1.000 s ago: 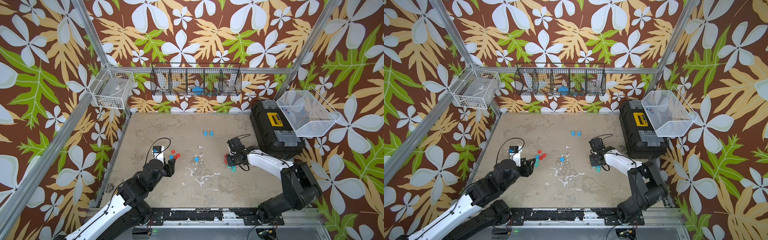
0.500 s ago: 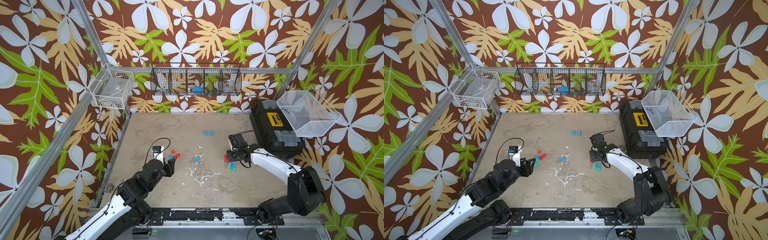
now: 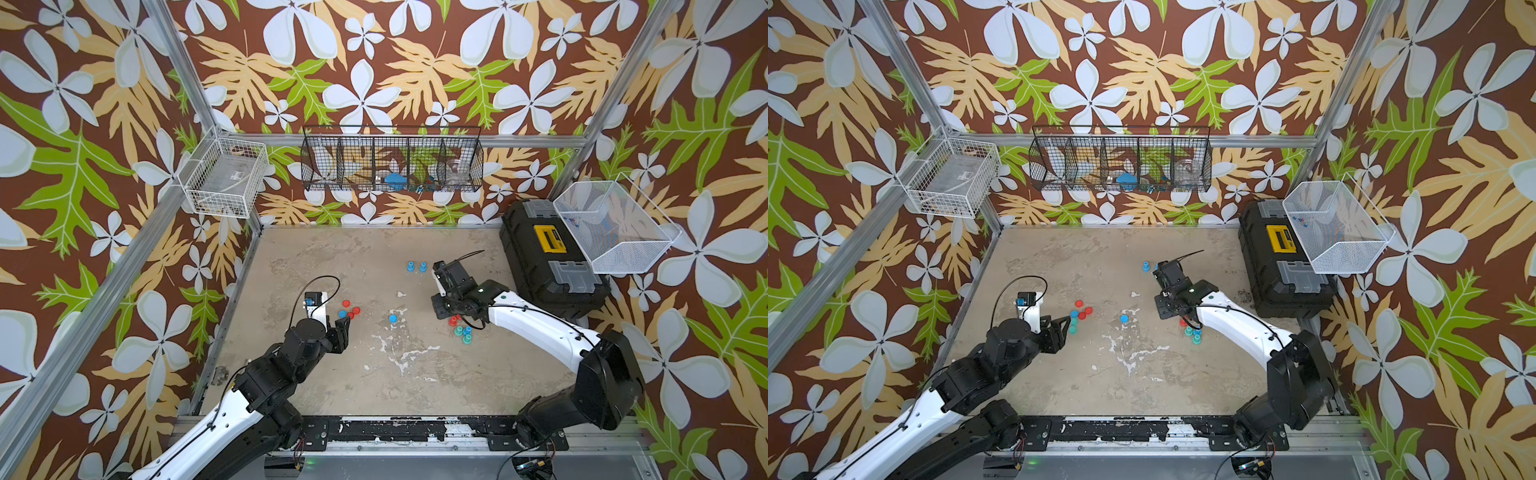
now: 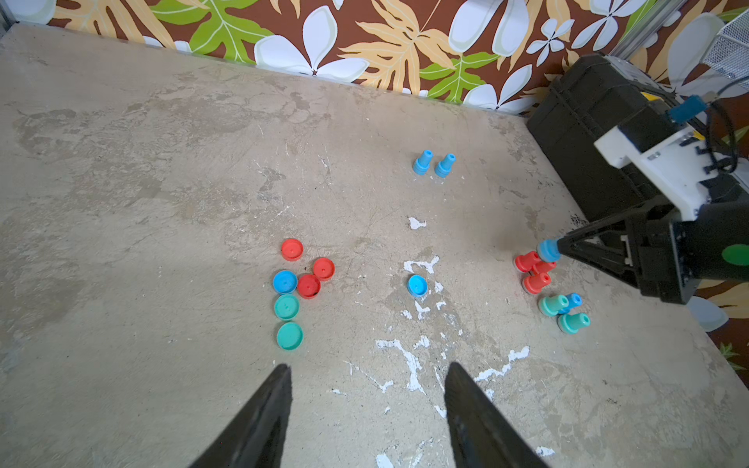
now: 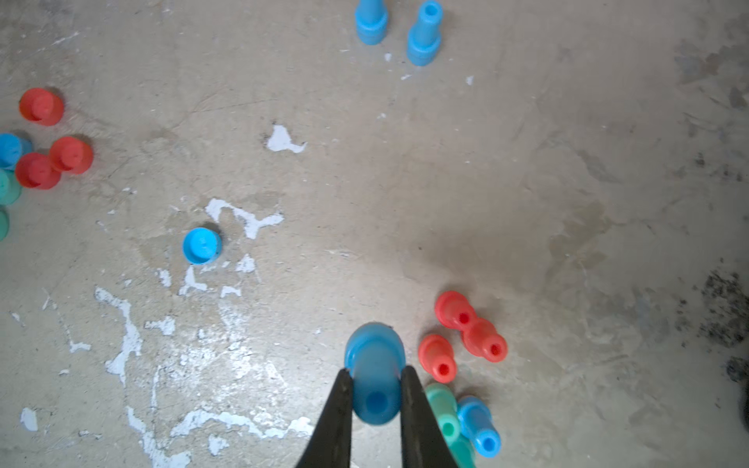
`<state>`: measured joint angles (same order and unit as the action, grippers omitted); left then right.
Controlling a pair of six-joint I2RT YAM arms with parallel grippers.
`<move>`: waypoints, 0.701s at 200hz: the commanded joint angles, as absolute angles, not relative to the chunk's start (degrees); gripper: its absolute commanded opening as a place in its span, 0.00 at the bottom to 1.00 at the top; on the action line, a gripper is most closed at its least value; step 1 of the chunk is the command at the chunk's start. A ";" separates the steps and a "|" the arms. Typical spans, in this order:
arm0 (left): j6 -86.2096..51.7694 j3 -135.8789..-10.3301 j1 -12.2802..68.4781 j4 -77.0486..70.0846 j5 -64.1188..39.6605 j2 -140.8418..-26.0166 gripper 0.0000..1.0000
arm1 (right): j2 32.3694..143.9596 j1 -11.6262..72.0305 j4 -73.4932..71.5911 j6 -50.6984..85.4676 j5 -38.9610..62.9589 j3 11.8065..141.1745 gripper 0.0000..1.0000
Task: Close the stamp cap
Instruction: Pick up the stamp from the center of the board, then close the cover of the stamp.
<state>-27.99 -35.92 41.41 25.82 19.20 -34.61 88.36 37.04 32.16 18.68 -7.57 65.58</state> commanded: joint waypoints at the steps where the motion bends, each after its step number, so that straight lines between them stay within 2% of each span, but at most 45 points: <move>1: -27.38 -35.70 41.31 24.79 19.15 -34.57 0.62 | 91.57 40.25 31.52 21.02 -8.50 67.92 0.15; 65: -27.32 -35.68 41.12 24.61 19.07 -34.46 0.62 | 103.29 47.96 30.31 22.91 -8.70 75.69 0.15; 140: -27.24 -35.62 40.69 24.52 18.82 -34.14 0.62 | 109.65 49.23 29.94 22.78 -8.27 81.24 0.15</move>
